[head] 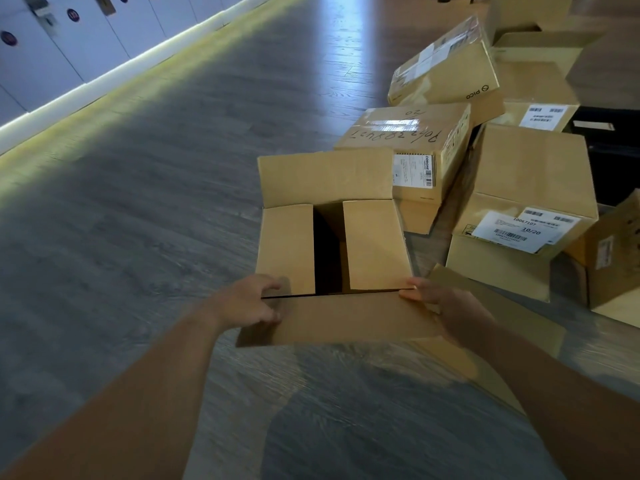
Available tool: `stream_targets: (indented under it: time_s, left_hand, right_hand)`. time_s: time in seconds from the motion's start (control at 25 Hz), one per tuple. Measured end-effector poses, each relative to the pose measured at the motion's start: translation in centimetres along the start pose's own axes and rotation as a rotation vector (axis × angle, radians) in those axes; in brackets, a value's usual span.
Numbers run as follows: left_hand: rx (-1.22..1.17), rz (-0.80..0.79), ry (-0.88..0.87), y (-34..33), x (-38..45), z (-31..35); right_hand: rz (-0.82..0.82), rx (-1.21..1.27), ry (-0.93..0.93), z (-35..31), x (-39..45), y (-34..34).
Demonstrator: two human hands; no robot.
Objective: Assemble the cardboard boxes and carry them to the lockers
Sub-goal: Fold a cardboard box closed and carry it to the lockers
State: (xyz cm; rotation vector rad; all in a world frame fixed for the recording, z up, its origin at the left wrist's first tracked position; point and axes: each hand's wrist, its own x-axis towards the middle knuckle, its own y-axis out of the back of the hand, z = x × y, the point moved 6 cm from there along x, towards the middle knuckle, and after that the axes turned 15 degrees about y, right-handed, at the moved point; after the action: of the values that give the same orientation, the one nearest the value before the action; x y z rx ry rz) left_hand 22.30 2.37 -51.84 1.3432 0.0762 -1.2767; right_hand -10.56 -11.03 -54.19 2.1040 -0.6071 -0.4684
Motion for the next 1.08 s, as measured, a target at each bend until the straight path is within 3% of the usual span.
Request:
stream_targets:
  time_s: [0.16,0.4,0.52,0.64,0.8,0.88,1.08]
  left_hand:
    - [0.186,0.294,-0.087,-1.2,0.4,1.3]
    - [0.514,0.356,-0.256,-4.4,-1.5,5.6]
    - [0.636,0.413,-0.264,-5.2,-1.8,7.1]
    - [0.674,0.516,-0.224,-4.8,-2.2,6.9]
    - [0.660,0.792,-0.296,-3.1,-3.6,7.2]
    - [0.608,0.899,-0.234,-1.8,-4.3,7.7]
    - [0.520,0.975,-0.063,0.6,-4.7,6.8]
  right_hand:
    - [-0.087,-0.096,-0.004,0.6,-0.3,-0.4]
    - [0.015,-0.146,-0.047,-4.4,3.4,-1.7]
    - [-0.151,-0.389,0.073,-8.7,4.2,-4.8]
    - [-0.178,-0.455,0.026,-10.2,4.8,-5.9]
    - [-0.084,-0.566,-0.007,-9.3,4.9,-4.2]
    - [0.017,-0.600,0.043,-9.4,4.5,-2.9]
    - [0.330,-0.633,0.121,-9.3,3.7,1.0]
